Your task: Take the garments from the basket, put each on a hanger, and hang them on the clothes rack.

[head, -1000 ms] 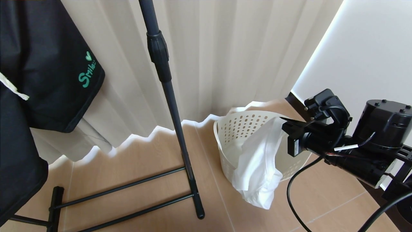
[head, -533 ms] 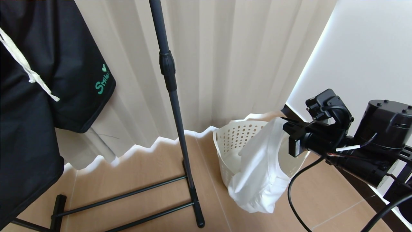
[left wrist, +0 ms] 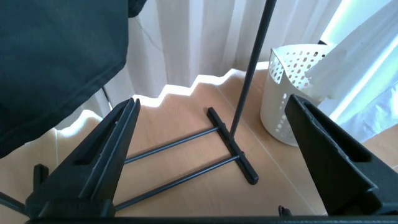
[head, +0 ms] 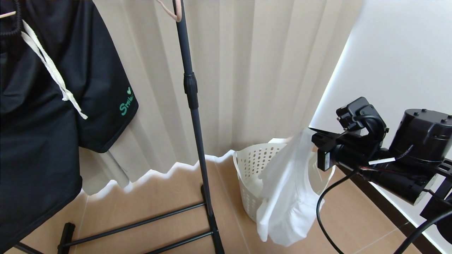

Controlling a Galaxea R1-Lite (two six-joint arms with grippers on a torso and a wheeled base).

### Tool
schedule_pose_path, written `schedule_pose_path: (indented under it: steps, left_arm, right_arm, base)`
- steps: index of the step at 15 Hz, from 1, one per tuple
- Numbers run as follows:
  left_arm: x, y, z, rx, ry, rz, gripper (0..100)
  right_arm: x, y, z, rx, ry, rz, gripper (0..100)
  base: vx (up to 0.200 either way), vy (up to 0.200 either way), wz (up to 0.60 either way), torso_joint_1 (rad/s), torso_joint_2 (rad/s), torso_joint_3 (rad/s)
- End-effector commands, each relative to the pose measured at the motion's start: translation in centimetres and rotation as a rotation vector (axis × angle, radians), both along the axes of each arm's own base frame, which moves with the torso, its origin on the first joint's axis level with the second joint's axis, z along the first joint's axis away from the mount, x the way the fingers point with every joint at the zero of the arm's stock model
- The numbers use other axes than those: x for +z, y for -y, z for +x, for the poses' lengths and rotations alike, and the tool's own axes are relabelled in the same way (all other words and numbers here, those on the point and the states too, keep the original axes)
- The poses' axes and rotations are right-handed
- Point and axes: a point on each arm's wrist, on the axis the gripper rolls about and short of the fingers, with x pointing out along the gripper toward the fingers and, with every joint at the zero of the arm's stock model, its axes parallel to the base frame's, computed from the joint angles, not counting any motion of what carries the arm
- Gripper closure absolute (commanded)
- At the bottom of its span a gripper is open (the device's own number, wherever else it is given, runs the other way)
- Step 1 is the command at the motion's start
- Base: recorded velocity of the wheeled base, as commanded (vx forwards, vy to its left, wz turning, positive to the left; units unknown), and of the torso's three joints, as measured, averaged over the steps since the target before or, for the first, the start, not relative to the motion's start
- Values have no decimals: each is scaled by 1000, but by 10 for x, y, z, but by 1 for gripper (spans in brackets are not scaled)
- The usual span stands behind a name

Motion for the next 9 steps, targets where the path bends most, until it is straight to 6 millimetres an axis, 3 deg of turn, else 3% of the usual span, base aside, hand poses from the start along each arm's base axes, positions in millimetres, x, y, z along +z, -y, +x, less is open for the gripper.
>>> schedule_pose_path:
  steps: [1, 3, 9]
  left_arm:
    - [0, 0, 0, 0, -1, -1, 0]
    - [0, 0, 0, 0, -1, -1, 0]
    - [0, 0, 0, 0, -1, 0, 0]
  right_arm:
    - [-2, 0, 2, -4, -8, -3, 100]
    - [-3, 2, 2, -10, -10, -5, 100]
    - [-4, 3, 1, -10, -12, -8, 100]
  base:
    - [0, 0, 0, 2, 2, 56]
    - [0, 0, 0, -7, -156, -149]
    - [0, 0, 0, 19, -393, -312]
